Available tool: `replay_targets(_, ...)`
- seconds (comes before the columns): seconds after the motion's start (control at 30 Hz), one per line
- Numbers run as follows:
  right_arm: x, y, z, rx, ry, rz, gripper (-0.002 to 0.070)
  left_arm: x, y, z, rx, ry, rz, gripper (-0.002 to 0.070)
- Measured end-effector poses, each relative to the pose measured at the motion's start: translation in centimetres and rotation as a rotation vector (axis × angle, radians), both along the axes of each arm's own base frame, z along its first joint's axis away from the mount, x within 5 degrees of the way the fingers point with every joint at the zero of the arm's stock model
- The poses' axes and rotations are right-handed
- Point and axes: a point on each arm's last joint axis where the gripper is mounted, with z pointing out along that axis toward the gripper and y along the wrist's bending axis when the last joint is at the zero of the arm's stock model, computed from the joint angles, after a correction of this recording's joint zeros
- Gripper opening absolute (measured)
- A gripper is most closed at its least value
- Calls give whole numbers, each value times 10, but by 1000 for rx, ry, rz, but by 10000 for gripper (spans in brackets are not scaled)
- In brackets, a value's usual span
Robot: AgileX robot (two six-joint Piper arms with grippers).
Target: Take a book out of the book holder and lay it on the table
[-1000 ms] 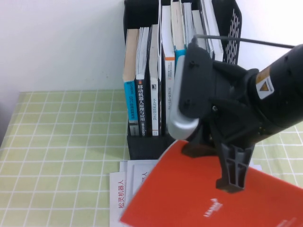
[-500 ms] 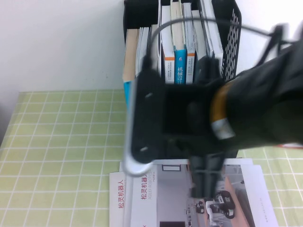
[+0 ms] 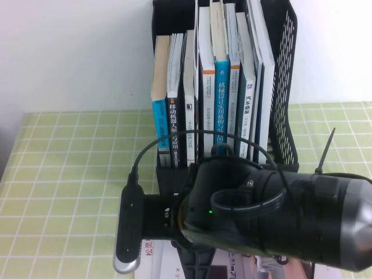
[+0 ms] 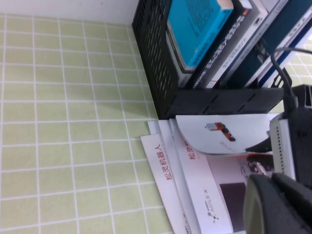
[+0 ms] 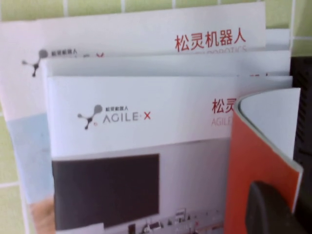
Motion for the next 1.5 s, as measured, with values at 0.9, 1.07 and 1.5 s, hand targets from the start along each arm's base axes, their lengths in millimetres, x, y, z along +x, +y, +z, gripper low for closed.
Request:
replay_targets(0.9,-71,-83,249,507,-14,148,20,-1,-3,1,49,-53,-78,-3)
replay_targets(1.07,-71,-153,286,614,-237,-109,2,-3,-4,-9,14,-83,-94,-3)
replay_targets(1.5,-112,-249,189,709,-284,-276,-1,-9,0,-88,0,-184,-123,-3)
